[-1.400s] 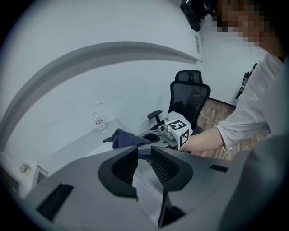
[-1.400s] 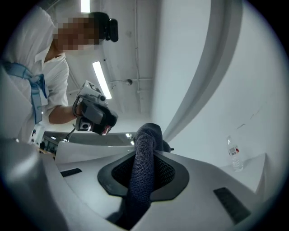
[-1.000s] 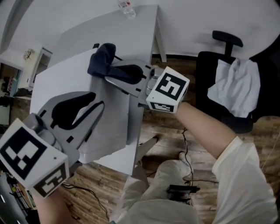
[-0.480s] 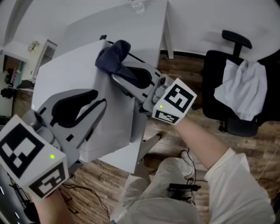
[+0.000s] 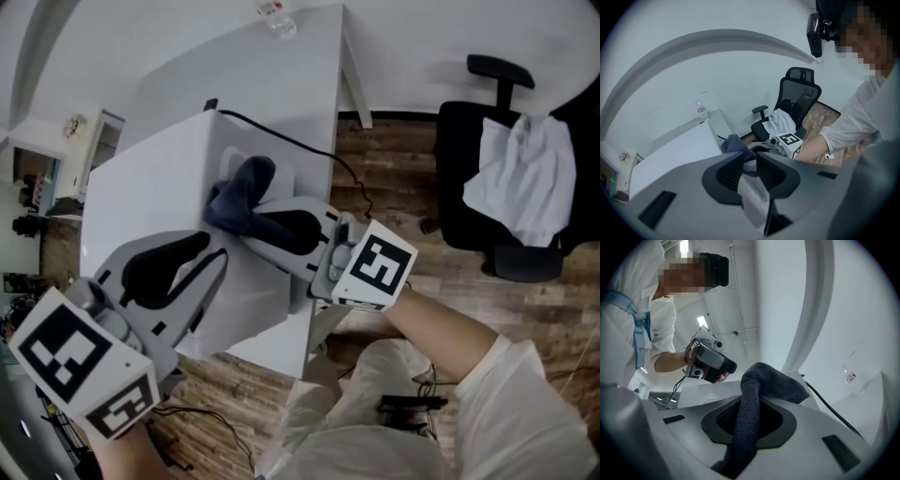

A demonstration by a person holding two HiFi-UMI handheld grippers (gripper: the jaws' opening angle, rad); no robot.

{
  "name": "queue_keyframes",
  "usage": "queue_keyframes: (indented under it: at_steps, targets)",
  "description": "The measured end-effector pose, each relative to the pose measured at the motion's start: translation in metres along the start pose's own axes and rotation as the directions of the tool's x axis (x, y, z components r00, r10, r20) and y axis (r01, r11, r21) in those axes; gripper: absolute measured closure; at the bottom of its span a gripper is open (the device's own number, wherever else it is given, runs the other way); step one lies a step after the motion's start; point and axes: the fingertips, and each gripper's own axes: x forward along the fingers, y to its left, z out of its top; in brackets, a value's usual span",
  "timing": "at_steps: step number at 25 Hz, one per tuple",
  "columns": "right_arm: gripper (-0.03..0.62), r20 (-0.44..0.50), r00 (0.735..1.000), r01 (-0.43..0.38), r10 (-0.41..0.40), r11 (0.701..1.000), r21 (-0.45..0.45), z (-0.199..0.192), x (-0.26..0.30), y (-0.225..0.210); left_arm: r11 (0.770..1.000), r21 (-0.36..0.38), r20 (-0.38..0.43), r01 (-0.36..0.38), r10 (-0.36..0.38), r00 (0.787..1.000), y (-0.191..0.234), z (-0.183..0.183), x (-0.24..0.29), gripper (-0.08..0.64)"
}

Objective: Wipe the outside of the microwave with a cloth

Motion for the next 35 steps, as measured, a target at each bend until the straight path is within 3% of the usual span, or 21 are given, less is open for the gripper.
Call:
queue_keyframes:
  at_steps: [7,21,26,31,35]
  targets:
    - [0.518,-0.022,0.999,-0.048,0.048,0.999,0.006,0.004,0.001,0.015,1.000,0.018,-0.057,0.021,-0.020,0.998,-0.001,-0.002,0.000,0.472]
    - [0.518,-0.087,0.974,-0.208,0.208,0.978,0.010,-0.014,-0.011,0.110,0.999,-0.004,-0.073,0.053,-0.053,0.996,-0.042,-0.037,-0.020,0.472]
    - [0.518,-0.076,0.976,-0.201,0.205,0.978,0.051,-0.014,-0.012,0.115,0.999,-0.012,-0.067,0.053,-0.054,0.996,-0.045,-0.036,-0.025,0.472]
    - [0.518,-0.138,0.957,-0.250,0.255,0.967,0.054,-0.022,-0.017,0.134,0.998,-0.020,-0.052,0.058,-0.059,0.997,-0.045,-0.033,-0.031,0.472]
    - [0.518,-0.221,0.910,-0.352,0.351,0.935,0.035,-0.025,-0.020,0.155,0.997,-0.023,-0.038,0.070,-0.071,0.997,-0.045,-0.030,-0.037,0.472]
